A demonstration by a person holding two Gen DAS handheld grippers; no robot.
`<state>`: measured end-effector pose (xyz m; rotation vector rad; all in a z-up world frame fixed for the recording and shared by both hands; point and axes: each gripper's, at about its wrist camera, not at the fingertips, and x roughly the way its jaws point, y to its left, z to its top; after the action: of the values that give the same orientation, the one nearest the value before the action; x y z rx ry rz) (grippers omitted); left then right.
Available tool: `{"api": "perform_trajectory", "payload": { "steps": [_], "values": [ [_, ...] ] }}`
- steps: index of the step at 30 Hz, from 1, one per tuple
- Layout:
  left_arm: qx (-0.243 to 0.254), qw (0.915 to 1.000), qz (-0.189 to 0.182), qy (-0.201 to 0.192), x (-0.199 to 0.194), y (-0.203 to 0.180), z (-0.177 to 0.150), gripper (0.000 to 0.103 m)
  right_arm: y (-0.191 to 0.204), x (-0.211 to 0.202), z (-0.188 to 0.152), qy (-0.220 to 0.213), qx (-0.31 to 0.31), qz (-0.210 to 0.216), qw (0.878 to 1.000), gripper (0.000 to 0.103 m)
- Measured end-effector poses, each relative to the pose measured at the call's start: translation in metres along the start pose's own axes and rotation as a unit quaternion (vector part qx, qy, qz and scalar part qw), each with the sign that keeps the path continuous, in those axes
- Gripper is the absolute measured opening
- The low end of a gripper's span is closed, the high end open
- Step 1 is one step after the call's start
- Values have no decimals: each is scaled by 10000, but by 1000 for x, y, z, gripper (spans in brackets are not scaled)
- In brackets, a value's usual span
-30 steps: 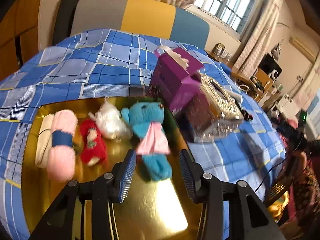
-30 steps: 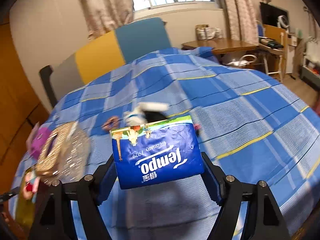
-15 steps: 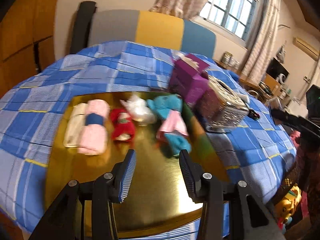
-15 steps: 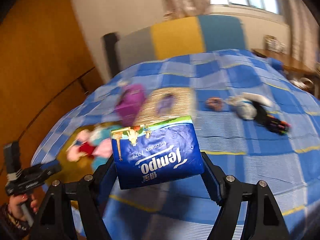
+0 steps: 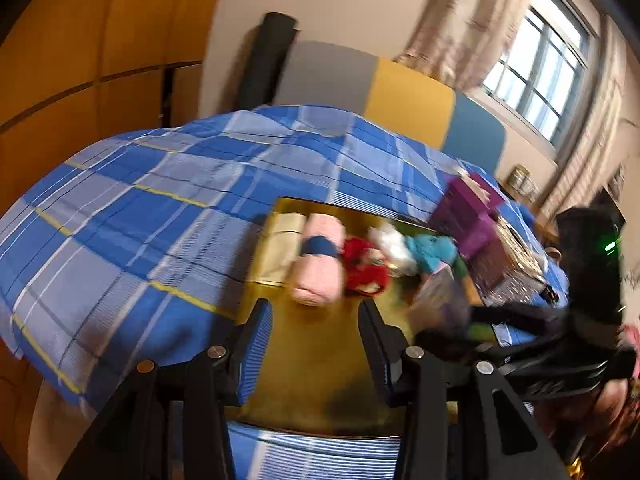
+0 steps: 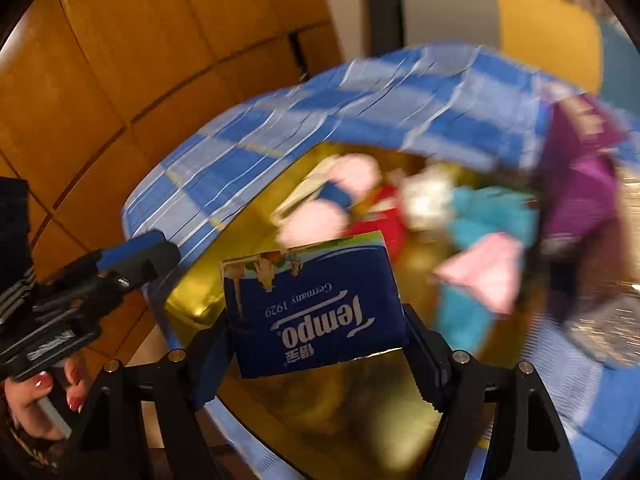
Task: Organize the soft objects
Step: 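Carry the Tempo tissue pack to the gold tray and release it with right tool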
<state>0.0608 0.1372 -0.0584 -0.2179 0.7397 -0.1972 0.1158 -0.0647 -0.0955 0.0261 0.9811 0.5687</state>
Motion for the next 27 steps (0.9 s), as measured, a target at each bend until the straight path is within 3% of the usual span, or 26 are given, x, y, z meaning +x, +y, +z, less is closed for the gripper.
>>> {"api": "perform_trajectory", "payload": {
  "steps": [9, 14, 16, 18, 24, 27],
  "values": [
    [-561, 9976, 368, -149, -17, 51, -3, 45, 42, 74, 18, 650, -368, 106, 9972, 78],
    [-674, 9969, 380, -136, -19, 62, -6, 45, 55, 102, 23, 958, -612, 208, 9933, 78],
    [-651, 9970, 394, -105, -18, 63, -7, 45, 59, 106, 24, 1027, -696, 293, 9918, 84],
    [-650, 9971, 369, -116, -18, 62, -7, 45, 63, 107, 28, 941, -787, 225, 9922, 92],
    [-569, 9979, 294, -118, -17, 53, -7, 45, 54, 75, 32, 464, -667, 255, 9964, 94],
    [-537, 9983, 212, -44, -12, 46, -8, 45, 39, 52, 28, 236, -259, 349, 9988, 94]
  ]
}}
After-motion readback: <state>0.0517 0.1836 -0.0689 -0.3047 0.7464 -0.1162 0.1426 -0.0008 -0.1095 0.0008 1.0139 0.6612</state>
